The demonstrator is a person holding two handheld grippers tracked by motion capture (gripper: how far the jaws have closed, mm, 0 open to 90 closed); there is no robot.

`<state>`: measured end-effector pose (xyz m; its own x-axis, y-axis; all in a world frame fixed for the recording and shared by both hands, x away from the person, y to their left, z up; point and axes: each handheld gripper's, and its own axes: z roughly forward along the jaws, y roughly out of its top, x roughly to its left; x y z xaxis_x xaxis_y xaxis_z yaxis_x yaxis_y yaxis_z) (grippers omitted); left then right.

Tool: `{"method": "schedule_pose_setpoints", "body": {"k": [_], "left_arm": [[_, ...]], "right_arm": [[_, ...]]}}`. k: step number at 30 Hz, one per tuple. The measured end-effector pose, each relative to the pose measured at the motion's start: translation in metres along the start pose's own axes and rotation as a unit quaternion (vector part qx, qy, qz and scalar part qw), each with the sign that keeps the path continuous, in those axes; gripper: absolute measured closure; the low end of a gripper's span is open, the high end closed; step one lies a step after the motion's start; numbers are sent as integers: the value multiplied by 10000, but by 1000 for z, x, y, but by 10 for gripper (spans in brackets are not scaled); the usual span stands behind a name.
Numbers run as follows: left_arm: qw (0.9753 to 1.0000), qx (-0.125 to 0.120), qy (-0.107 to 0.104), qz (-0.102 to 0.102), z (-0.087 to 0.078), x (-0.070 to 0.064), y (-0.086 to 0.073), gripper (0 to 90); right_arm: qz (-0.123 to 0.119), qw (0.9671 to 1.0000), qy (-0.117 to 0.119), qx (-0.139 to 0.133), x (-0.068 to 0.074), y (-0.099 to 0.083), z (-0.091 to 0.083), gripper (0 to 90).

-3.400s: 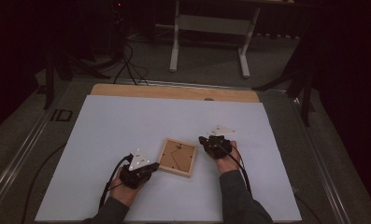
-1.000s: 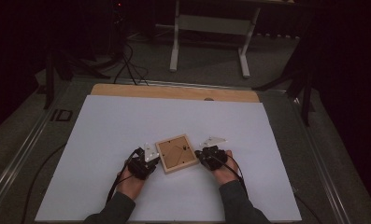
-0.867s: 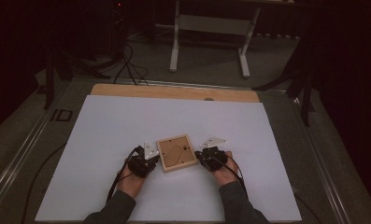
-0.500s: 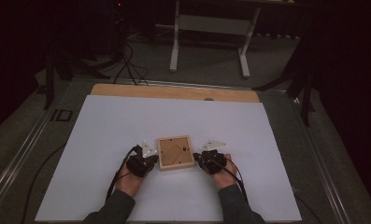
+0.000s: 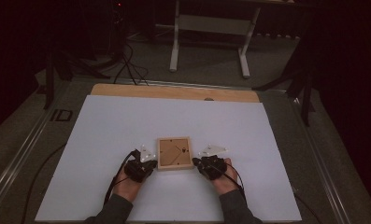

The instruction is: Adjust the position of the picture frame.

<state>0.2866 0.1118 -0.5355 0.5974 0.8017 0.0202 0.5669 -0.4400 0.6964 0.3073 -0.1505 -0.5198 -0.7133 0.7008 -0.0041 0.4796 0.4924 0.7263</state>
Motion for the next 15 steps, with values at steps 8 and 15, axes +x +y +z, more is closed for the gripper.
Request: {"method": "schedule_pose_setpoints", "body": {"k": [8, 15], "left_arm": [[9999, -55, 112, -86, 7, 2, 5, 900], [9996, -97, 182, -203, 11, 4, 8, 900]], "right_arm": [[96, 9999, -35, -74, -3, 1, 1, 899], [181, 9997, -104, -137, -7, 3, 6, 899]]}}
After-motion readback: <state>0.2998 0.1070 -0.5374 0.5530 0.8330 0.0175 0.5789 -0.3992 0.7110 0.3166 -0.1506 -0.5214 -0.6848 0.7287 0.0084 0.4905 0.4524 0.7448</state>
